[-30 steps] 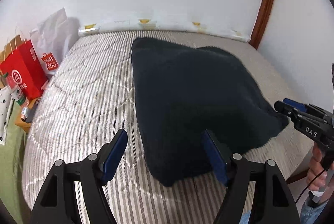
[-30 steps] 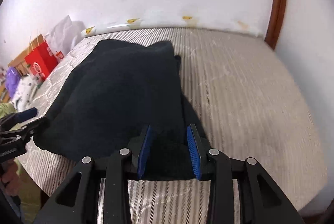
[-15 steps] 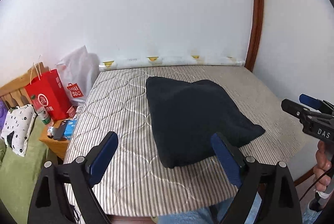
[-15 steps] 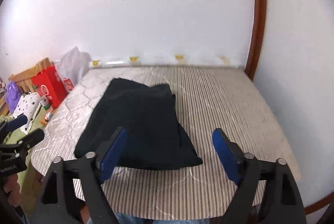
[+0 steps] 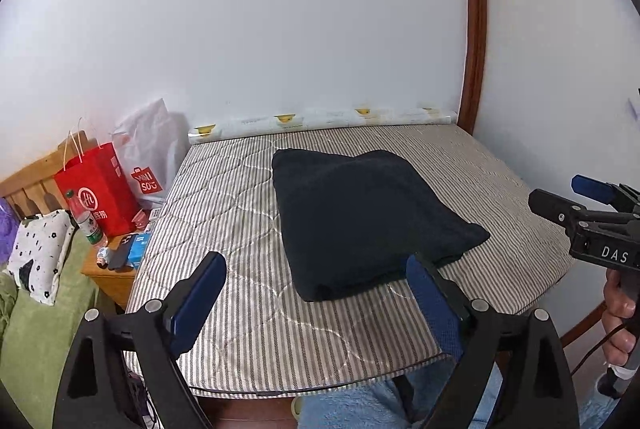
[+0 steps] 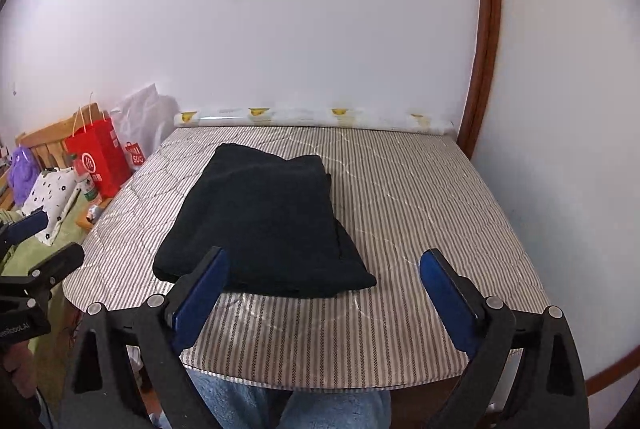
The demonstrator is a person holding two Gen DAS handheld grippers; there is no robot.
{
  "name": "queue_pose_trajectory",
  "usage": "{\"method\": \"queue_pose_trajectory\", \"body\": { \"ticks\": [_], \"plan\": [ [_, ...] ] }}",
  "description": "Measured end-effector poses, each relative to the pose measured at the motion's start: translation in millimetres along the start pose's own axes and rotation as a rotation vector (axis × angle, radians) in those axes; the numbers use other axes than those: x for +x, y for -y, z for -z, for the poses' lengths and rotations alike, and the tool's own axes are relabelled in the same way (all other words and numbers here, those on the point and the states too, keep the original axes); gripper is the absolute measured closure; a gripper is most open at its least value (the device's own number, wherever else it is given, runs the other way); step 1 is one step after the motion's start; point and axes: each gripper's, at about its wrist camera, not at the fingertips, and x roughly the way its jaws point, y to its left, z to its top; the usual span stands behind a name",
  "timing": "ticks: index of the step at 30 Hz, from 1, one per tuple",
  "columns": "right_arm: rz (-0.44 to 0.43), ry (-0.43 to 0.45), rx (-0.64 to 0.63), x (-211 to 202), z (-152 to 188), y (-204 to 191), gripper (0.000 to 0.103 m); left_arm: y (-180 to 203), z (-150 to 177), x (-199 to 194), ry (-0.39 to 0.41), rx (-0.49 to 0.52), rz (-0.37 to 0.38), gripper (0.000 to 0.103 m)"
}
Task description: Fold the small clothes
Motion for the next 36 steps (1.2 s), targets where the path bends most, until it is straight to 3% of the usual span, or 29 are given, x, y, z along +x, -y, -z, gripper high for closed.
{"method": "queue_pose_trajectory", "body": {
  "ticks": [36],
  "plan": [
    [-0.014,-0.008,0.030,2.8,7.3,9.6,0.008,3.5,6.2,-0.6,-0.018,-0.017,0.025,0.012]
  ]
}}
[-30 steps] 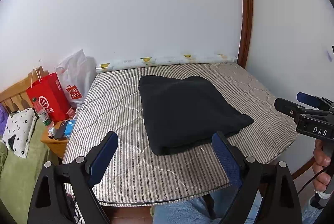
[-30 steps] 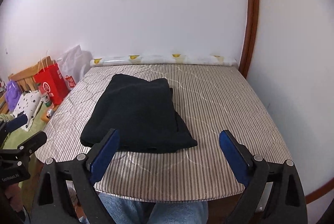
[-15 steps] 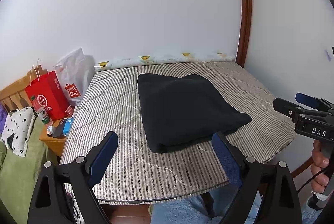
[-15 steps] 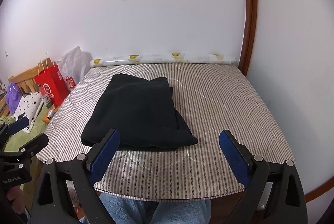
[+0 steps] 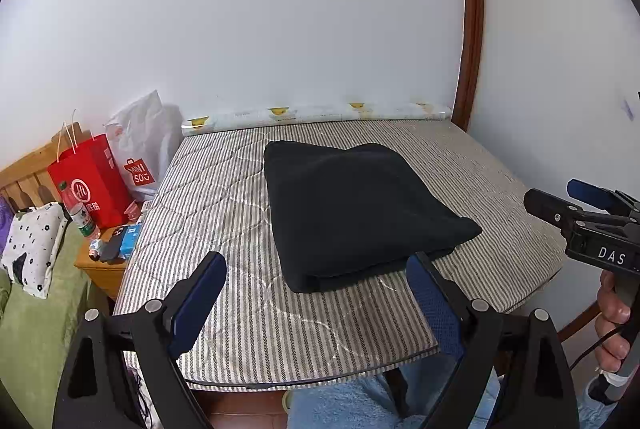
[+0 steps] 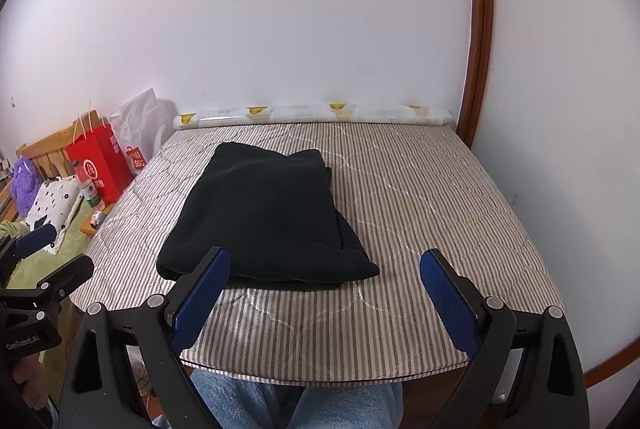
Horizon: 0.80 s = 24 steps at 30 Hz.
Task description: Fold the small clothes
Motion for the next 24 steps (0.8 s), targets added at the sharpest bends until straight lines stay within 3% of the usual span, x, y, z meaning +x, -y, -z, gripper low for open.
{"method": "queue_pose_trajectory", "body": {
  "ticks": [24],
  "plan": [
    [0.000,0.007,-0.006,-3.1,0.5,3.4,0.008,-2.5,-0.3,-2.3,0.005,-0.005,0.002,0.012]
  ]
}}
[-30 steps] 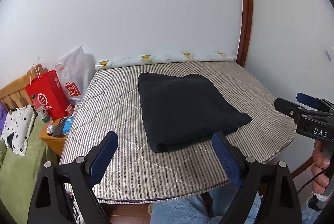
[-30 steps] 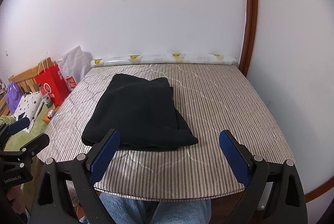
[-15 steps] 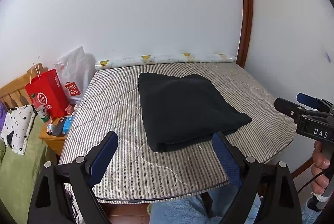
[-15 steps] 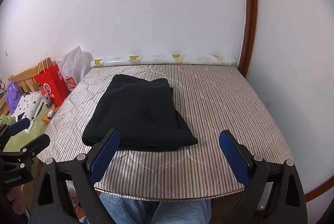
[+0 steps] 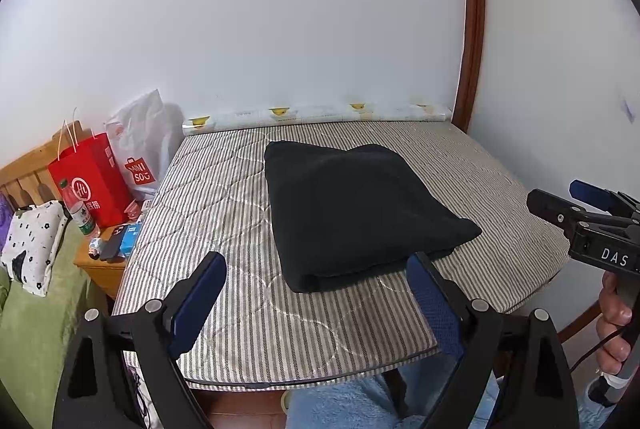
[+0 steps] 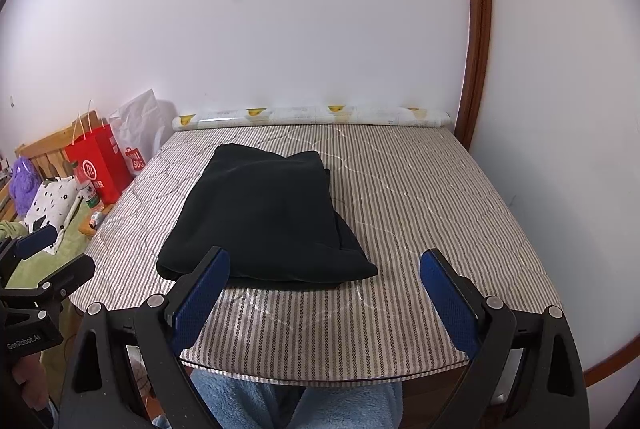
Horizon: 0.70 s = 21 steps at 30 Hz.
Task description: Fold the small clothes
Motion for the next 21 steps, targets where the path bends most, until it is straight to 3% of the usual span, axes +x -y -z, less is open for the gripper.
{"method": "queue_pose_trajectory", "body": {
  "ticks": [21],
  "plan": [
    [0.005,0.005,-0.003,-3.5,0.1,-1.0,0.008,-4.0,-0.3,-1.8,0.008,-0.001,0.000,0.012]
  ]
}}
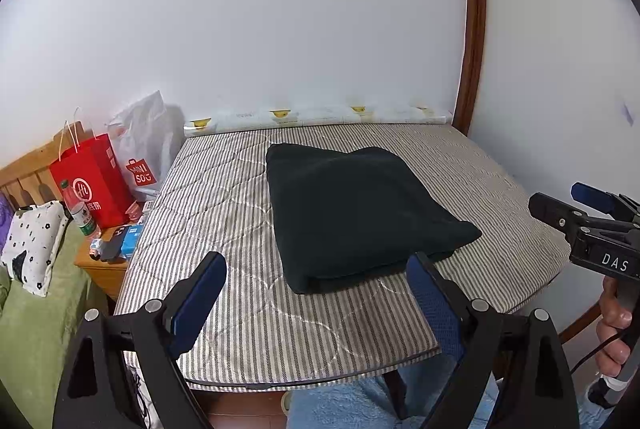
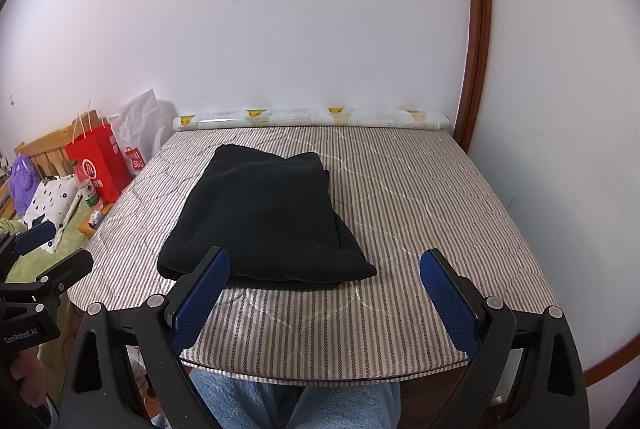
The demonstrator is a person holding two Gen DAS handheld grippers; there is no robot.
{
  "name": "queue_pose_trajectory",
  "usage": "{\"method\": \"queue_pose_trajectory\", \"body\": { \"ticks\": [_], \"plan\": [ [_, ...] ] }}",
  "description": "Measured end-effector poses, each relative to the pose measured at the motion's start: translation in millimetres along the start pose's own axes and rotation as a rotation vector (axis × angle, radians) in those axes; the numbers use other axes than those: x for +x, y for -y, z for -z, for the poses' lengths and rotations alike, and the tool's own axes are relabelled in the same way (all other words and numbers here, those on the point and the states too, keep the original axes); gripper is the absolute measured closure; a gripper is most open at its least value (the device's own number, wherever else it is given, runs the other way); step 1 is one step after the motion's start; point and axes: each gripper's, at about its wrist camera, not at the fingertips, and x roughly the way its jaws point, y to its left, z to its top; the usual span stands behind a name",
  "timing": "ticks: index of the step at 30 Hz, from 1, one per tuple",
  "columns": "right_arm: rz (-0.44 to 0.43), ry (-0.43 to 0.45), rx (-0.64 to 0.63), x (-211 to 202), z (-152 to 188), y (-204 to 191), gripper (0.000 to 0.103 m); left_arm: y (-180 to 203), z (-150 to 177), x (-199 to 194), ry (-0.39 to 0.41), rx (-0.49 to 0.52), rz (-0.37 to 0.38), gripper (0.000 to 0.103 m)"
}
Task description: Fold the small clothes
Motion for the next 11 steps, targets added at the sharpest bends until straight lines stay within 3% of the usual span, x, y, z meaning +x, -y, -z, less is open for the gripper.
{"method": "queue_pose_trajectory", "body": {
  "ticks": [11],
  "plan": [
    [-0.001,0.011,-0.007,-6.0,-1.4,0.9,0.008,-1.8,0.6,0.0,0.004,-0.009,0.000,0.012]
  ]
}}
